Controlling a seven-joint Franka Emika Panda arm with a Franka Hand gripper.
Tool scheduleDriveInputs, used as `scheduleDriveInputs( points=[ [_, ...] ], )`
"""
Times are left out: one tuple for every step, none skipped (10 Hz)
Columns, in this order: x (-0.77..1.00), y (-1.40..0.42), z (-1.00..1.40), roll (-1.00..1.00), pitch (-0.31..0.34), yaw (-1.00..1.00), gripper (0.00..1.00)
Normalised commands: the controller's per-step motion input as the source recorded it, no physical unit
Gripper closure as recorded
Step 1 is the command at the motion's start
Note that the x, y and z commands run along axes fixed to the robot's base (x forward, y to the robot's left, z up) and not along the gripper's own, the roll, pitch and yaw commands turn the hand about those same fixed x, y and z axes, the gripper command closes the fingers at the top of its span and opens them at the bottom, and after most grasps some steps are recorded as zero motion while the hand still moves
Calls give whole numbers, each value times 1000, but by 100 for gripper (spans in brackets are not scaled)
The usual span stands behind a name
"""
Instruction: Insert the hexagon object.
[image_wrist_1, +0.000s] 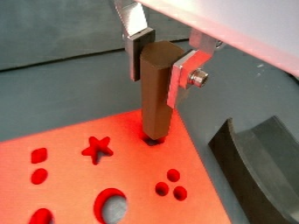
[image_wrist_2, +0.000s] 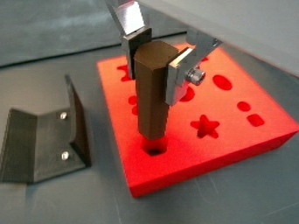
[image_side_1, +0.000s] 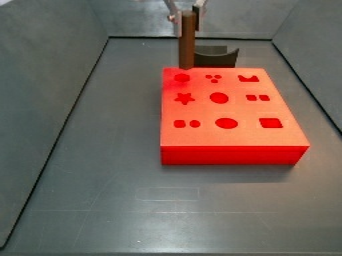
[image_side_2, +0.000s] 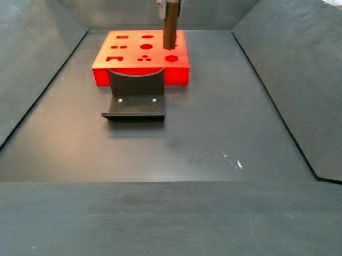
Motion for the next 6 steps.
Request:
scheduleDriveInputs(
  points=[
    [-20,0,-297,174,-17,300,100],
    [-91,0,-203,114,-10,189,100],
    [-120,-80,-97,39,-20,126,100],
    [0,-97,-111,14,-11,97,100],
    [46,-131,-123,0,0,71,100],
    [49,-6,-200,0,0,0,100]
  ],
)
